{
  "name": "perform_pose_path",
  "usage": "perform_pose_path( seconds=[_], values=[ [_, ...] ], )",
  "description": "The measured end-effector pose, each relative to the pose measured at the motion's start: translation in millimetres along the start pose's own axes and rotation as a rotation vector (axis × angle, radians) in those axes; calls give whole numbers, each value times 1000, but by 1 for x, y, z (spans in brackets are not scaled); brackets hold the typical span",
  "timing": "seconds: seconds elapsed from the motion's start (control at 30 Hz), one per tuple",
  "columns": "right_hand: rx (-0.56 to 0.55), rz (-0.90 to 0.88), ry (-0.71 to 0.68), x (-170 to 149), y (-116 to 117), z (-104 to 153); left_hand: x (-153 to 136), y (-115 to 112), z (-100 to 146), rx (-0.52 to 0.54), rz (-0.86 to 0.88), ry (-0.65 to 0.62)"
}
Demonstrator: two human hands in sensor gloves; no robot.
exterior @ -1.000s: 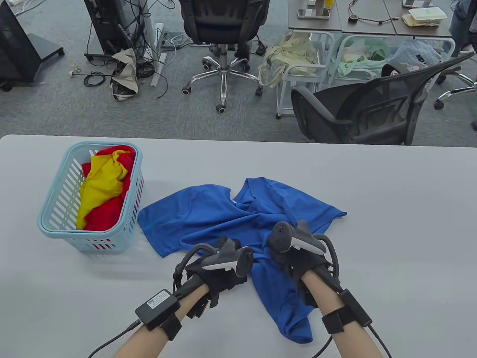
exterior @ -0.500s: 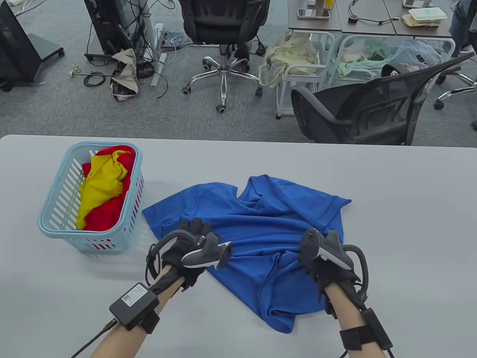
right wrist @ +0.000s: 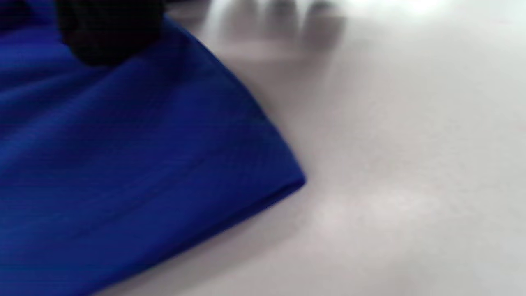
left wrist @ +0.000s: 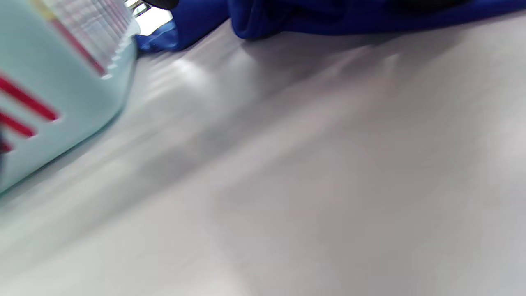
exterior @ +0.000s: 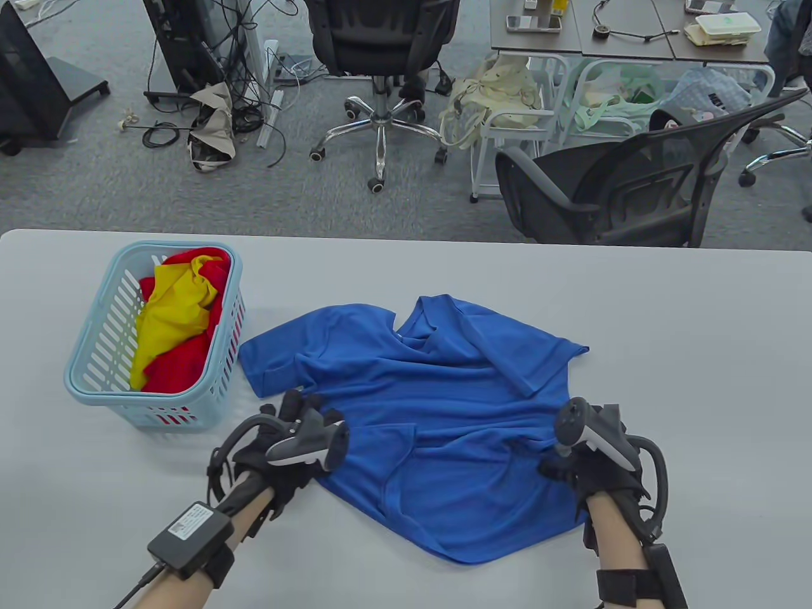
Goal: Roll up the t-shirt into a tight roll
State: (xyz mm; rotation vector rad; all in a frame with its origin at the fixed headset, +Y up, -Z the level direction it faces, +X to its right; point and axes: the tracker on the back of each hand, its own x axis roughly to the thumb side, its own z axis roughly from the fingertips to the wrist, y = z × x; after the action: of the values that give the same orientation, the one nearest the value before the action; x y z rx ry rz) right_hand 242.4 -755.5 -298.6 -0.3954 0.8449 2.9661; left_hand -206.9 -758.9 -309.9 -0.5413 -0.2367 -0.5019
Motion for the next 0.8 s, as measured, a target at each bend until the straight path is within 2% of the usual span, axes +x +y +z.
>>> perform_pose_path(
  seconds=[0.1, 0.2, 0.3, 0.37, 0.4, 0.43, 0.5, 0.57, 0.63, 0.67, 0.8],
  values=[
    [-44, 94, 31, 12, -10, 13, -19, 0, 12, -3, -35, 41],
    [-118, 114, -59, 36, -20, 29, -13, 24, 23, 92, 8, 70],
    [-156, 36, -323, 73, -15, 39, 20, 63, 31, 256, 257, -46],
    [-102, 75, -369, 92, -3, 36, 50, 84, 25, 304, 360, -116],
    [-75, 111, -366, 99, 4, 33, 65, 90, 14, 302, 372, -136],
    [-61, 147, -359, 102, 9, 32, 73, 91, 5, 285, 362, -126],
    [-44, 257, -318, 101, 19, 31, 88, 82, -18, 172, 284, -110],
    [-37, 274, -286, 93, 22, 27, 91, 69, -24, 89, 220, -118],
    [43, 97, -299, 80, 21, 14, 78, 53, -15, -1, 95, -157],
    [40, 76, -286, 77, 20, 11, 71, 49, -9, -6, 96, -174],
    [37, 58, -254, 76, 16, 3, 28, 15, 21, -203, -90, -159]
  ],
)
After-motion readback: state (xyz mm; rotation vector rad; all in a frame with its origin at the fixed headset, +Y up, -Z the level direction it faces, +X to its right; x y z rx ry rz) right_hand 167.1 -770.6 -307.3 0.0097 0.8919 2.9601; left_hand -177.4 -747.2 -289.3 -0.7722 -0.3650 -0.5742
